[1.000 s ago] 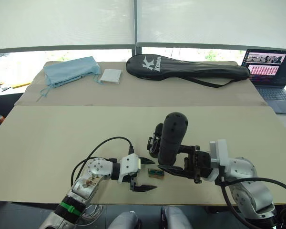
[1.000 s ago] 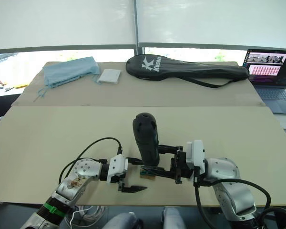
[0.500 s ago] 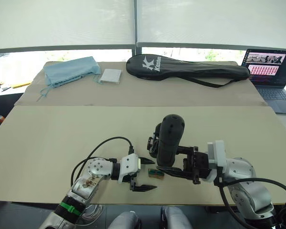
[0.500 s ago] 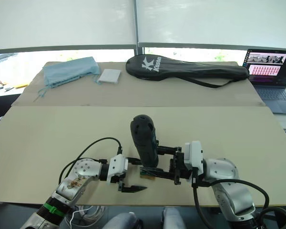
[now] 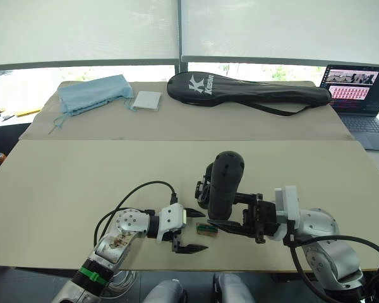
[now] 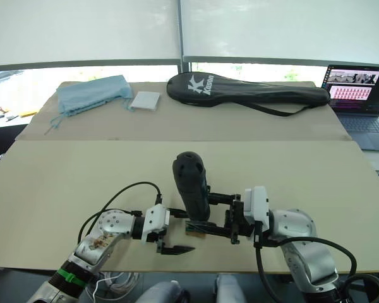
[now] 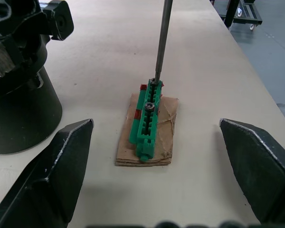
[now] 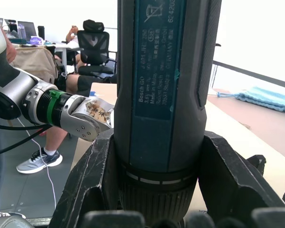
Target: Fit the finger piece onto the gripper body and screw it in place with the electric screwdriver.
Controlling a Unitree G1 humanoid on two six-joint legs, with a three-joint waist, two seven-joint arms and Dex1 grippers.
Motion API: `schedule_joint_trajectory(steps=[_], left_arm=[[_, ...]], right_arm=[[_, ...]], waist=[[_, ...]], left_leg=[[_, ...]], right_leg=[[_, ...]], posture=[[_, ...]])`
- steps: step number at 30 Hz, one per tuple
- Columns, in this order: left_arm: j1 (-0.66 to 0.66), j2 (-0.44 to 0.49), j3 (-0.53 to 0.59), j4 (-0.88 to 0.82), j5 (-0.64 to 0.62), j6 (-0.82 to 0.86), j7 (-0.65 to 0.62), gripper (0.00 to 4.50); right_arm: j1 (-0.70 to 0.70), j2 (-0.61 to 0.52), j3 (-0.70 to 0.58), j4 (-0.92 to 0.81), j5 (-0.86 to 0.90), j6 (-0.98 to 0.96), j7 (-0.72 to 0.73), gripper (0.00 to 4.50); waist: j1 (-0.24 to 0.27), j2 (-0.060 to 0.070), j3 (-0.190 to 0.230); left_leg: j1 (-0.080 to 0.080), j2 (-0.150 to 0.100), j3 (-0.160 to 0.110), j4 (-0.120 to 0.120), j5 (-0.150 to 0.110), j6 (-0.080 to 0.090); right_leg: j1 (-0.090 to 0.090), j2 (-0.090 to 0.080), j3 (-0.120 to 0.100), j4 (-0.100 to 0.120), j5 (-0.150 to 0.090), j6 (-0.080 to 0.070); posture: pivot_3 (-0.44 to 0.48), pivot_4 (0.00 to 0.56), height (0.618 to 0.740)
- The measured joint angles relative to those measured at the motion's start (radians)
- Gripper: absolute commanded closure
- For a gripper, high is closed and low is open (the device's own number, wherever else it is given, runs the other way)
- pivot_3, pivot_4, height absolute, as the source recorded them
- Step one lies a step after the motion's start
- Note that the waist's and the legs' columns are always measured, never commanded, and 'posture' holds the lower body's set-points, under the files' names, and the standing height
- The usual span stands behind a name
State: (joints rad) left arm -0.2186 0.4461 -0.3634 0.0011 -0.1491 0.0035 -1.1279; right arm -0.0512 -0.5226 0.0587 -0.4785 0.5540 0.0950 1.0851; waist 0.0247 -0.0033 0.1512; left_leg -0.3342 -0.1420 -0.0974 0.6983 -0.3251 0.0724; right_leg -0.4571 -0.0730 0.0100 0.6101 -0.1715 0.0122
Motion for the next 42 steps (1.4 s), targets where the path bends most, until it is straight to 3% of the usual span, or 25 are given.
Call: schedule_joint_trajectory(steps=[42], left_arm=[[0.001, -0.002, 0.002, 0.002, -0.004, 0.001, 0.005, 0.0]], right_arm=[[-0.001, -0.021, -0.029, 0.0, 0.049, 0.002, 0.0, 2.58]], waist=[[0.001, 0.0, 0.0]], left_leg=[[0.0, 0.0, 0.0, 0.0, 0.0, 0.0]], right_leg=[[0.0, 0.0, 0.0, 0.0, 0.0, 0.0]], posture=[[0.0, 0.15, 0.74]])
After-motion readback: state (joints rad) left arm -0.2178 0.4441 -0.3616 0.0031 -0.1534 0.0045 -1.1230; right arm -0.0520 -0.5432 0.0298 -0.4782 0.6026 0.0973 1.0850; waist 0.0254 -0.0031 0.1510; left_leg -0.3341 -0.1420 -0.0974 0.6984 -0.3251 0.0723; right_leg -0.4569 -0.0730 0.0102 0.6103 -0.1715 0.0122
